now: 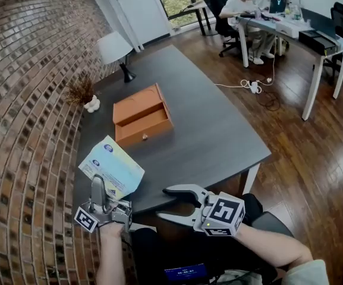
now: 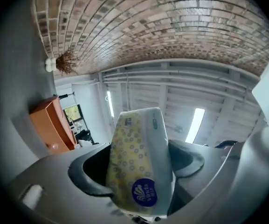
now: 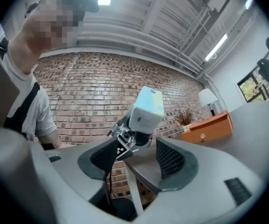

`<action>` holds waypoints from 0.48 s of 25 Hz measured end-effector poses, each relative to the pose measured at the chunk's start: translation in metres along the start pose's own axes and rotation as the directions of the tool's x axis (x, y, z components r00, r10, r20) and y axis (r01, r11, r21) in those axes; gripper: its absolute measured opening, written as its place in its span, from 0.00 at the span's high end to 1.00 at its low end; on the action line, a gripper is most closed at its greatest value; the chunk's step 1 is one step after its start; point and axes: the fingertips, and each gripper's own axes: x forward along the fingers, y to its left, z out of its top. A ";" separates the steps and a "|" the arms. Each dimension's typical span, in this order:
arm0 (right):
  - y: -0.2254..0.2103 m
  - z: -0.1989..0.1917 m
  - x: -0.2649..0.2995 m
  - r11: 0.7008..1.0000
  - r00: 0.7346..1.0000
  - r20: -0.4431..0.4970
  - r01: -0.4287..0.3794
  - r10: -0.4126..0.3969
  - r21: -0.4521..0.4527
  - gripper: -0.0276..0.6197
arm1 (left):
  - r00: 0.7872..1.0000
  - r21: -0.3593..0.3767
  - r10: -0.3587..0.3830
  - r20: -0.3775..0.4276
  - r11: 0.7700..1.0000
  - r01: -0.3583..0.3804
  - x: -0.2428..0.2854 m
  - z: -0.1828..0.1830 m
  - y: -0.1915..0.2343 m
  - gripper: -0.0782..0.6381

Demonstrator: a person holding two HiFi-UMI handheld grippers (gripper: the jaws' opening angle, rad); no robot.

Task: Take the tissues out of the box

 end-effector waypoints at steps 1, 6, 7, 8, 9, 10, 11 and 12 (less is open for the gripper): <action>-0.002 0.000 -0.001 1.000 1.000 0.002 0.000 0.000 0.001 0.56 | 1.000 -0.010 -0.018 0.023 1.000 0.018 -0.010 -0.003 -0.008 0.36; -0.007 0.004 -0.002 0.999 1.000 0.020 -0.008 0.007 0.044 0.56 | 0.991 0.000 -0.089 0.096 0.996 0.089 -0.050 -0.017 -0.045 0.36; -0.006 0.004 -0.004 0.998 1.000 0.021 -0.008 0.007 0.057 0.56 | 0.990 -0.010 -0.092 0.107 0.996 0.093 -0.058 -0.022 -0.050 0.36; -0.004 0.004 -0.005 0.997 1.000 0.019 -0.008 0.007 0.071 0.56 | 0.989 -0.019 -0.092 0.115 0.995 0.095 -0.066 -0.028 -0.054 0.36; -0.002 0.003 -0.007 0.996 1.000 0.015 -0.009 0.008 0.084 0.56 | 0.988 -0.024 -0.092 0.121 0.995 0.095 -0.074 -0.034 -0.057 0.36; -0.001 0.003 -0.009 0.996 1.000 0.012 -0.011 0.009 0.094 0.56 | 0.988 -0.025 -0.094 0.126 0.995 0.098 -0.081 -0.038 -0.060 0.36; 0.000 0.003 -0.009 0.995 1.000 0.011 -0.014 0.013 0.100 0.56 | 0.986 -0.024 -0.100 0.133 0.994 0.104 -0.087 -0.040 -0.062 0.36; 0.001 0.004 -0.009 0.995 1.000 0.012 -0.018 0.017 0.101 0.56 | 0.984 -0.025 -0.108 0.143 0.993 0.113 -0.091 -0.040 -0.063 0.36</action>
